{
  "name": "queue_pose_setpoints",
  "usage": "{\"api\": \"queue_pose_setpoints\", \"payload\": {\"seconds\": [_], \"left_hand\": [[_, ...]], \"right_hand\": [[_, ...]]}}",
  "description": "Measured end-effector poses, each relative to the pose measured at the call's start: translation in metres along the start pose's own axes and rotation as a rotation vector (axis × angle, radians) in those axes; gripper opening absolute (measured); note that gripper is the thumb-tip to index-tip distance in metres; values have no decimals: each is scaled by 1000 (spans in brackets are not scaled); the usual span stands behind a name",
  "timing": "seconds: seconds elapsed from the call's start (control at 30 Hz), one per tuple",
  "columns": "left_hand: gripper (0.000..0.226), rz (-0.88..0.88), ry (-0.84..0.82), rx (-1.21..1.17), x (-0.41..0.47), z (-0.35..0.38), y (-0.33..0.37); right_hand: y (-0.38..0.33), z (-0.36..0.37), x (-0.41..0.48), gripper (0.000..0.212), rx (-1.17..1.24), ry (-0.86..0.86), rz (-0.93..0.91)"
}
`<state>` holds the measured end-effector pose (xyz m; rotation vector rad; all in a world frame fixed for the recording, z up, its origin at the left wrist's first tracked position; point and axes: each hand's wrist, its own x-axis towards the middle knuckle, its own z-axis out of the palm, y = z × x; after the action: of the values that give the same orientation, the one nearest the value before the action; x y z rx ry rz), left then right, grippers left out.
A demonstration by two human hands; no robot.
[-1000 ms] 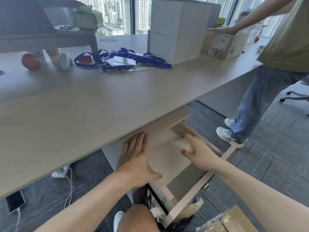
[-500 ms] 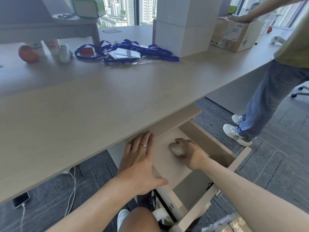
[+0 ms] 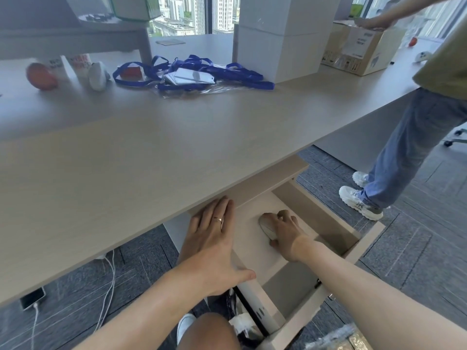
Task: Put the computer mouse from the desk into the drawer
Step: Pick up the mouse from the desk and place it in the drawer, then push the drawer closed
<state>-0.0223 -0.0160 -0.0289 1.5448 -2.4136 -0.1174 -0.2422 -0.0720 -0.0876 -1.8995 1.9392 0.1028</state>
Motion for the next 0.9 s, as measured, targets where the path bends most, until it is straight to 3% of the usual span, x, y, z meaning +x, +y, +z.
{"api": "queue_pose_setpoints", "payload": {"seconds": [0.2,0.33,0.43,0.57,0.73,0.83,0.9], "left_hand": [[141,-18,-53,0,0,-1,1],[141,-34,-99,10,1,-6,4],[141,-49,-133,9,0,-10,8],[142,-104,-206,-17,0,-15,13],[137,-154,-216,-71,-8,-18,21],[138,-192,-215,-83,-13,-15,21],[139,-211,-220,-92,-14,-14,21]], "right_hand": [[5,-33,-18,93,65,82,-25],[30,-68,-60,73,35,297,-100],[46,-65,-102,75,83,494,-18],[51,-28,-134,89,228,490,143],[42,-6,-152,106,628,561,281],[41,-1,-151,116,974,493,470],[39,1,-149,109,1177,375,543]]}}
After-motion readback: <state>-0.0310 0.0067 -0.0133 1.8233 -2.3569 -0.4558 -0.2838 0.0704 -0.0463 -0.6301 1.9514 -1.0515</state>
